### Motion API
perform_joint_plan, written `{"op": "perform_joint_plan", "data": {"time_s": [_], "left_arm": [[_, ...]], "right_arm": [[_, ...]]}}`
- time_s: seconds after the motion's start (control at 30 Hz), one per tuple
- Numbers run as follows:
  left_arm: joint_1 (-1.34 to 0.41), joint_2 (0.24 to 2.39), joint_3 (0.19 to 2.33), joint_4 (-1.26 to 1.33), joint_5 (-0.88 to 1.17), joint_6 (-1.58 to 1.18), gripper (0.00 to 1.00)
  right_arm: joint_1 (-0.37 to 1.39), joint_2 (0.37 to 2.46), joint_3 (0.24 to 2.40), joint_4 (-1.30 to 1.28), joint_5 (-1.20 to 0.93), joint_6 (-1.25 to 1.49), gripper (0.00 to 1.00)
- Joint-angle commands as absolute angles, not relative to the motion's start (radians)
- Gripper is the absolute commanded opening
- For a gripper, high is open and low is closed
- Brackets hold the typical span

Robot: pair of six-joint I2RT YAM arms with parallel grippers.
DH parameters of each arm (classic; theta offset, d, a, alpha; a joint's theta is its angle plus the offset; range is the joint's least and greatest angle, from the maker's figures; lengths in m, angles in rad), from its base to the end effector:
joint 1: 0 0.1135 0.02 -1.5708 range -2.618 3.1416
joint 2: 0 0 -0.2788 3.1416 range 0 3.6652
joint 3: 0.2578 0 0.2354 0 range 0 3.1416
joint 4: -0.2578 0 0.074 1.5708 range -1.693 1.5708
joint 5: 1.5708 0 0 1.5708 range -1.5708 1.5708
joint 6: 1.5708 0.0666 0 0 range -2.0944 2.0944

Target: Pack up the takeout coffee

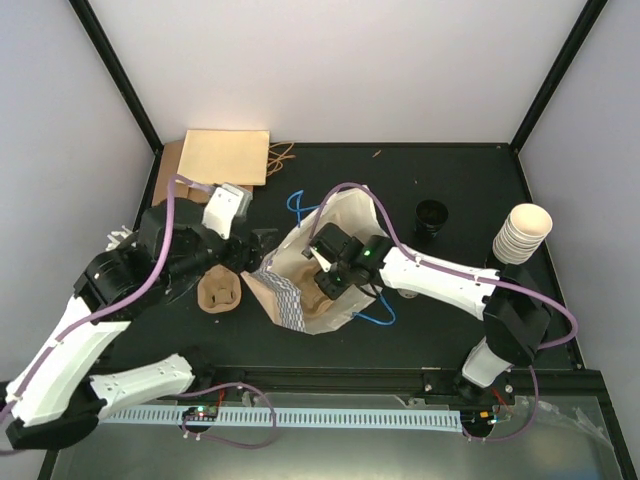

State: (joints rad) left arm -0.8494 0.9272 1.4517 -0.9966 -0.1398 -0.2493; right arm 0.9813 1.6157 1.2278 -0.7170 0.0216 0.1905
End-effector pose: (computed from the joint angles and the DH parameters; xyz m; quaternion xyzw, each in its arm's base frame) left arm 0.1023 -0.1022 0.4388 0.2166 0.8235 -0.2212 0.4753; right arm 0.1841 0.2727 0.2359 -0.3724 0.8988 0.1189 0.1981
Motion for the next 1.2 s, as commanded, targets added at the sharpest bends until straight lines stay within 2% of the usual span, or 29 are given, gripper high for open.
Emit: {"op": "perform_joint_plan", "data": {"time_s": [0.0,0.1,0.23,0.33,0.57,0.9,1.17], "left_arm": [[-0.669,0.888,1.42,-0.984,0.018,-0.291,0.8],[-0.534,0.898,1.381,-0.976,0.118,-0.272,0.8],[-0.345,0.919,1.294,-0.908,0.358,-0.272,0.8],[-0.262,0.921,1.234,-0.85,0.442,-0.284,0.81],[-0.181,0.946,1.176,-0.809,0.497,-0.276,0.81],[-0.162,0.937,1.196,-0.805,0.449,-0.245,0.83],[-0.114,0.951,1.222,-0.819,0.465,-0.219,0.84]], "right_arm": [[0.98,1.588,1.192,-0.625,0.026,0.216,0.34],[0.983,1.588,1.174,-0.594,0.038,0.219,0.34],[0.989,1.606,1.168,-0.56,0.058,0.219,0.34],[0.992,1.634,1.181,-0.556,0.07,0.214,0.34],[0.992,1.717,1.253,-0.603,0.079,0.193,0.35],[0.987,1.843,1.377,-0.731,0.07,0.122,0.37],[0.957,1.971,1.535,-0.98,0.059,0.016,0.34]]}}
